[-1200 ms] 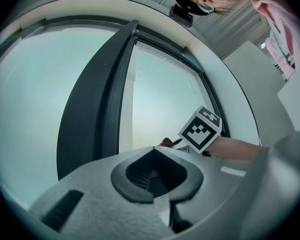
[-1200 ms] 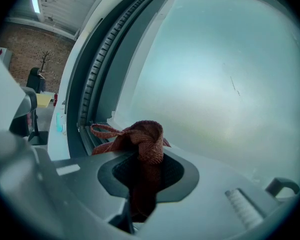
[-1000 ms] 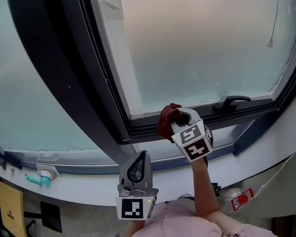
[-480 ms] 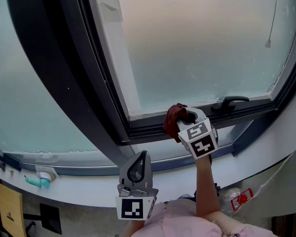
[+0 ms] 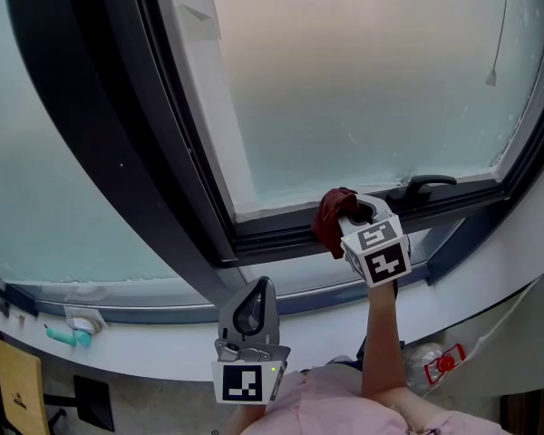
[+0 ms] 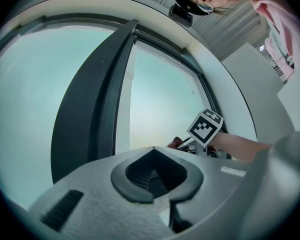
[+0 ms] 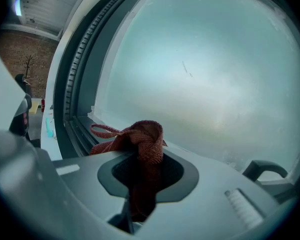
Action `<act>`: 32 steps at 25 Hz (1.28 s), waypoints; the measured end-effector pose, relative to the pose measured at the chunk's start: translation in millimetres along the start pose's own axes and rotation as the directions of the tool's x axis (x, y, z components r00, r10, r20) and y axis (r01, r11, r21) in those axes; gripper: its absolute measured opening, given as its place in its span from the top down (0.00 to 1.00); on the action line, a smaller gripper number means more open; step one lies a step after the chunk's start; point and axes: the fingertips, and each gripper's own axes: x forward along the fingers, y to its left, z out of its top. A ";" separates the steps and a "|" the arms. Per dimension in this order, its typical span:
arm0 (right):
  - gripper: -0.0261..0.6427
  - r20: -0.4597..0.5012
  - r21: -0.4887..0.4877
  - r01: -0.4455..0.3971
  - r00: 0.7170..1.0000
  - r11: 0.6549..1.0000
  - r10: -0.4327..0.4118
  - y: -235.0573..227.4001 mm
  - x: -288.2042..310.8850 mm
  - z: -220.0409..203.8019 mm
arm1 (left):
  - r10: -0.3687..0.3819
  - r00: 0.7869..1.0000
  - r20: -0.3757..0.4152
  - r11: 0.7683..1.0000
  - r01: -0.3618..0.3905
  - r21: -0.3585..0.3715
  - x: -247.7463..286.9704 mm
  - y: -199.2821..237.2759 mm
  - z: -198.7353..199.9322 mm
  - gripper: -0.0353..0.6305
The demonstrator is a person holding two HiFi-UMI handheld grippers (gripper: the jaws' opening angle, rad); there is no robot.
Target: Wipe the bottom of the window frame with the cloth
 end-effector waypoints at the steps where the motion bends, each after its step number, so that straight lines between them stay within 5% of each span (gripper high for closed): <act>1: 0.86 0.000 0.004 0.003 1.000 1.000 -0.003 -1.7 -0.4 -0.6 | 0.002 1.000 -0.004 1.000 -0.002 -0.001 -0.1 0.6 -0.7 0.96; 25: 0.86 0.017 0.113 0.109 0.994 0.988 -0.112 -62.4 -15.2 -23.3 | 0.007 1.000 -0.018 1.000 -0.007 0.012 -0.2 7.1 -5.4 0.96; 32: 0.86 0.063 0.082 0.129 0.989 0.988 -0.134 -62.2 -19.2 -21.9 | 0.013 1.000 -0.028 1.000 -0.012 0.016 -8.5 6.0 -7.6 0.96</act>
